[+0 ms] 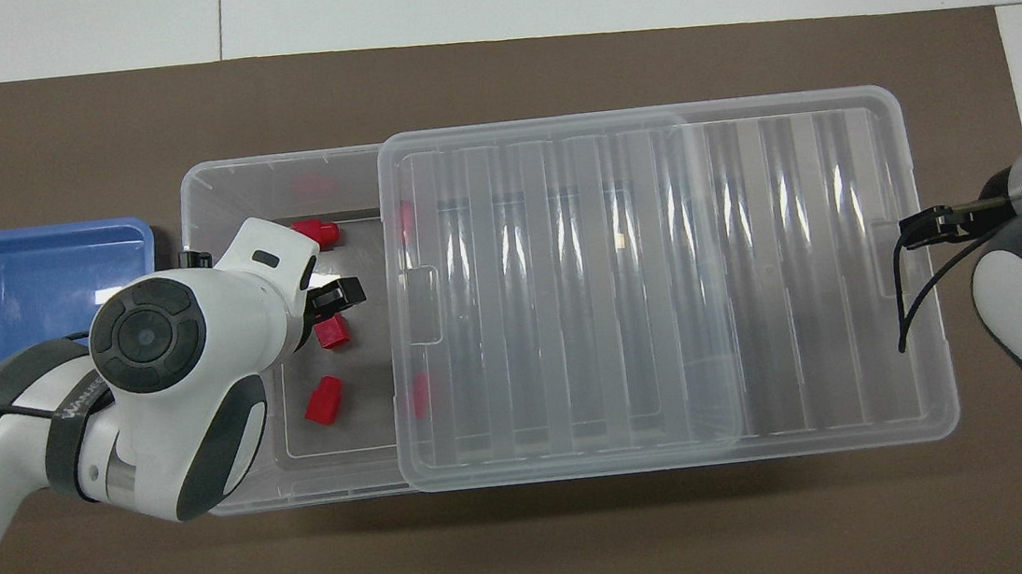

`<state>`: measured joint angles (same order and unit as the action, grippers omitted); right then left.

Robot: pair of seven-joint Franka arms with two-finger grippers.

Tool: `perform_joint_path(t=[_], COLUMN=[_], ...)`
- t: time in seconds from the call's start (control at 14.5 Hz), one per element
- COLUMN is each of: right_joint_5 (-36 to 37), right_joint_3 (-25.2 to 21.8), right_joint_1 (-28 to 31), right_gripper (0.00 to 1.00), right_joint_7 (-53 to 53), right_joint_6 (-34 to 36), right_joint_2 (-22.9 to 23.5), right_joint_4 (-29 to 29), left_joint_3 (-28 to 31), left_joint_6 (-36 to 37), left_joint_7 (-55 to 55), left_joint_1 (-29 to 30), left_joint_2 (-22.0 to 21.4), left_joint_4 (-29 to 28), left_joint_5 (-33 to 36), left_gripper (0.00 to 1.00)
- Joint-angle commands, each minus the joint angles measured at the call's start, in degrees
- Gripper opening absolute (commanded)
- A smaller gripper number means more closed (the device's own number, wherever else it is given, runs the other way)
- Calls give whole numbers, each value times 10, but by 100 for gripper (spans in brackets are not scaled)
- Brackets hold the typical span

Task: Place red block in blue tray from box
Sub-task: 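Reach the left gripper into the opened box toward a red block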

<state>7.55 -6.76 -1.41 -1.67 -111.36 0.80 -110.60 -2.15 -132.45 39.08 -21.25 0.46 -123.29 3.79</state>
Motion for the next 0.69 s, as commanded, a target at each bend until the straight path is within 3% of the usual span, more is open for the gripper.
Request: perform_joint_path(t=[0.0,0.48,0.62], right_joint_5=[-3,-35,-40], right_joint_3=[5,3,2], right_joint_1=[4,7,7], right_gripper=[100,100,100], right_joint_7=[-14,-14,-15], right_joint_6=[38,163,170], right_joint_2=[-18,-39,-46], right_joint_4=[22,126,130], left_joint_3=[8,8,8], left_joint_6=[-77,-104,-127], left_joint_7=[-16,-12,5], left_joint_1=[-3,-1,-1], left_joint_2=[-1,30,39], left_joint_4=[-60,-73,-81], left_joint_5=[11,11,11], left_gripper=[100,100,100])
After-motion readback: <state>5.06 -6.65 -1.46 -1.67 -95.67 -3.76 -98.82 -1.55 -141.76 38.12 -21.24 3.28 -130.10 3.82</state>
